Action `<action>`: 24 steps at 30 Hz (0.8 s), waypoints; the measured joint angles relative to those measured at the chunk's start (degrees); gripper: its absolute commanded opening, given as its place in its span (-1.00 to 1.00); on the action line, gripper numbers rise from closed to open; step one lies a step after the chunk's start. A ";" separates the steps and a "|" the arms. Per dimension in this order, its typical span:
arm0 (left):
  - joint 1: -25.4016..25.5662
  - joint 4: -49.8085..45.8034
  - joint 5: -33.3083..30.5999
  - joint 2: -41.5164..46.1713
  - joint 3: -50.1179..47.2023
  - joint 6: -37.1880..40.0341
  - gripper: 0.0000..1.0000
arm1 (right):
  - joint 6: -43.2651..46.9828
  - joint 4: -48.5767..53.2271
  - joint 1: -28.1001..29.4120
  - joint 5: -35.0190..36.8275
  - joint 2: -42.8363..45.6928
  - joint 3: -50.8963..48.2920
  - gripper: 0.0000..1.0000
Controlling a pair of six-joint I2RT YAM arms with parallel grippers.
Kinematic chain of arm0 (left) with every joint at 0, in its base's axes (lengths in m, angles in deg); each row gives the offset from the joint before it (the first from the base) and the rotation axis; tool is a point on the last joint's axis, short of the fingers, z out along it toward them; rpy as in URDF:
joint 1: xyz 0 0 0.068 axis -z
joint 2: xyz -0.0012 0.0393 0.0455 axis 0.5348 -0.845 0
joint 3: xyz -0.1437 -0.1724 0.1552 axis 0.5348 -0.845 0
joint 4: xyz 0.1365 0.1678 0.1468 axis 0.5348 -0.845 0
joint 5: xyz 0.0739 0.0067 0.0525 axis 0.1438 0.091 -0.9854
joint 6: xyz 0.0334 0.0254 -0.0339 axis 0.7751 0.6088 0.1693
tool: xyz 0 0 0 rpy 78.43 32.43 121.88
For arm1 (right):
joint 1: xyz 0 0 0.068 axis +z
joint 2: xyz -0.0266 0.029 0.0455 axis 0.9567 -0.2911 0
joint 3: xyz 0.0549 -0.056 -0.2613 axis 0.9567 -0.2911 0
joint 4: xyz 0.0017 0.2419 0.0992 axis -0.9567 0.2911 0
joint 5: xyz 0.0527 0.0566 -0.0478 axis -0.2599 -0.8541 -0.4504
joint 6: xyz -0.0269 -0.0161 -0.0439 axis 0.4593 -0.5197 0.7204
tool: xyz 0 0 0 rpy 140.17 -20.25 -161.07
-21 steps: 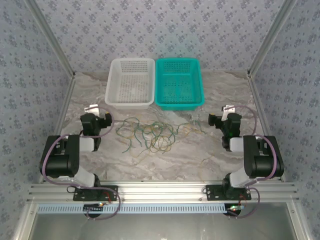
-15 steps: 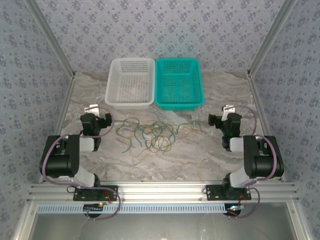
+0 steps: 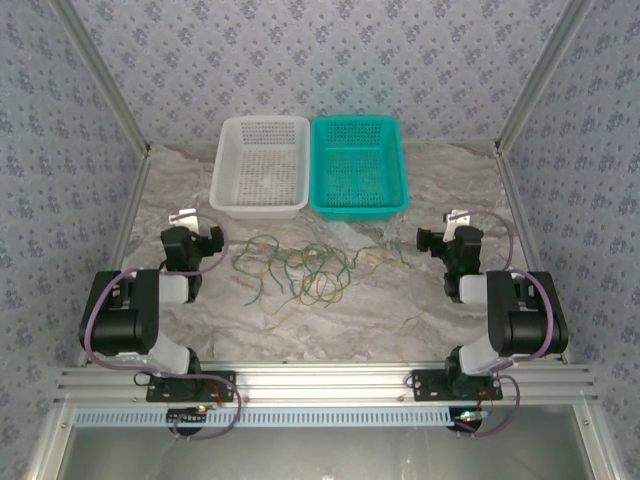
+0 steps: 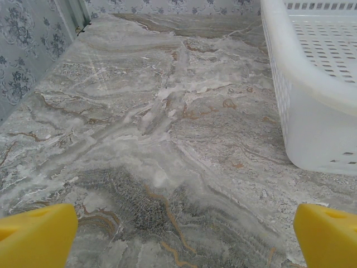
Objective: Untangle the cables
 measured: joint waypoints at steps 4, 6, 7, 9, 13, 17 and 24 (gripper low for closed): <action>0.00 -0.02 0.02 0.00 0.00 0.00 0.99 | 0.00 0.02 0.00 0.00 0.00 0.00 1.00; 0.04 -0.17 0.28 0.04 0.02 0.11 0.99 | 0.00 0.00 0.00 0.04 0.00 0.00 1.00; 0.37 -1.29 -0.17 0.50 0.11 0.26 0.99 | 0.00 0.94 0.11 0.31 0.42 0.17 1.00; 2.51 -9.20 -3.78 4.55 1.33 -0.20 0.98 | -0.50 10.97 0.81 1.88 4.42 2.67 1.00; 7.82 -32.76 -8.72 22.36 10.10 -7.32 0.66 | -7.87 35.52 1.42 1.73 17.07 17.57 1.00; 17.88 -47.25 -11.61 37.79 20.70 -14.97 -0.18 | -15.23 46.16 2.71 -7.13 25.68 29.59 0.40; 34.60 -69.79 -8.17 24.76 35.74 -20.92 0.11 | -16.00 64.81 29.42 -0.81 15.76 33.53 0.22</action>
